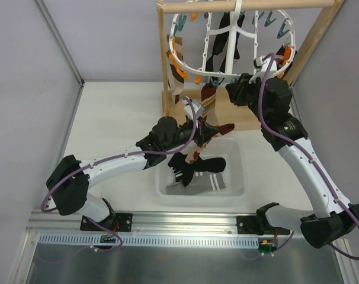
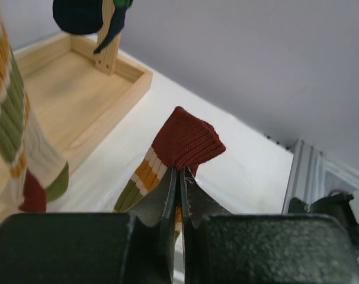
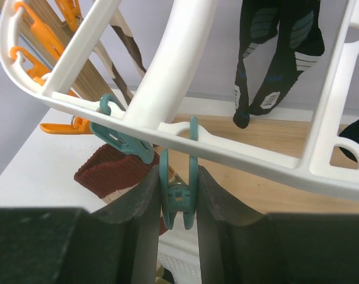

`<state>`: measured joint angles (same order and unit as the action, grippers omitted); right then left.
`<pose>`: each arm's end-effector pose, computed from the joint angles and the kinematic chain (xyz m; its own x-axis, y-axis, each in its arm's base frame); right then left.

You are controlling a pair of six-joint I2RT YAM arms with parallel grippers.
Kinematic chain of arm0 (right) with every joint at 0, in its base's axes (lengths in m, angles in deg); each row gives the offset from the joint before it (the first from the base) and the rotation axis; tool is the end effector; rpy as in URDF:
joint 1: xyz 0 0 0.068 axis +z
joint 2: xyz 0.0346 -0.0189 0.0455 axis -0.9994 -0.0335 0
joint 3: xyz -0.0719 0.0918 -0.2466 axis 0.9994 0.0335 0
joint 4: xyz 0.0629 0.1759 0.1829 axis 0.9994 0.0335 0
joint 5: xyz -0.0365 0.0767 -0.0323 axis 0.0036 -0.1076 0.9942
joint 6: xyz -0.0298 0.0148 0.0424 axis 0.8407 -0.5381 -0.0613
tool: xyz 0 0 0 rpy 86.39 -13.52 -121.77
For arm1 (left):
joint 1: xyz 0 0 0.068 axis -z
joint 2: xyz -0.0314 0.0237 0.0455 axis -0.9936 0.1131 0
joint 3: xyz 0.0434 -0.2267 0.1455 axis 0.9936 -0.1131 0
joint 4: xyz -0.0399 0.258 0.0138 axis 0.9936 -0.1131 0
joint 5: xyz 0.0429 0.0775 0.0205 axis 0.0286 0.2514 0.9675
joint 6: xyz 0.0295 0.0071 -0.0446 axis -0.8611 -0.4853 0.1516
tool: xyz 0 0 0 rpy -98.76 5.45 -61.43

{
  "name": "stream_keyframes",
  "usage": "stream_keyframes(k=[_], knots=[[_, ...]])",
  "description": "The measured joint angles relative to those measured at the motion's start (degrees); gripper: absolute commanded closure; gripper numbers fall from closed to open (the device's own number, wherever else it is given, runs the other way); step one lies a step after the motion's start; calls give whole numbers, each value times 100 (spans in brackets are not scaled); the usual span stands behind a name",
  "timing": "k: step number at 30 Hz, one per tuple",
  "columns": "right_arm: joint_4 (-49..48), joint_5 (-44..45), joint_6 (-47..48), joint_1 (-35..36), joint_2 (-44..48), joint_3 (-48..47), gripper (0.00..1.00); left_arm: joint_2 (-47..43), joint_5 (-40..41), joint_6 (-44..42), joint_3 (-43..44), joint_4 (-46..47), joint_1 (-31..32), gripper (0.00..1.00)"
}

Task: Clip the socks to the hanger
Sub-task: Pick up the sock from the bin, then clamp the sock onto the hanger.

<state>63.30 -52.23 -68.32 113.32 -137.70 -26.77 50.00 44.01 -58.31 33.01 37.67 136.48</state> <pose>0.2415 0.1117 0.4554 0.0135 -0.0523 -0.9985 -0.3770 0.9247 -0.0535 0.2022 -0.2774 0.3269 -0.1578 -0.1971 -0.9676 0.8718 0.4324 -0.2303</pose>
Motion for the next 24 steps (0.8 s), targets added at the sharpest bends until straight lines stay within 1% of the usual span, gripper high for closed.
stream_keyframes(k=[8, 13, 17, 21, 24], knots=[[39, -306, -35, -20, 212, 4, 99, 289, -304, 929, 780, 345, -396, 100], [42, -422, -83, -26, 278, 17, 99, 385, -629, 1467, 868, 566, -667, 100], [39, -509, -107, -31, 389, 57, 99, 597, -1108, 1937, 944, 791, -960, 100], [0, -533, -136, -35, 494, 114, 99, 743, -1449, 2181, 994, 981, -1174, 100], [-2, -529, -146, -42, 503, 125, 99, 745, -1591, 2243, 1001, 1134, -1193, 100]])
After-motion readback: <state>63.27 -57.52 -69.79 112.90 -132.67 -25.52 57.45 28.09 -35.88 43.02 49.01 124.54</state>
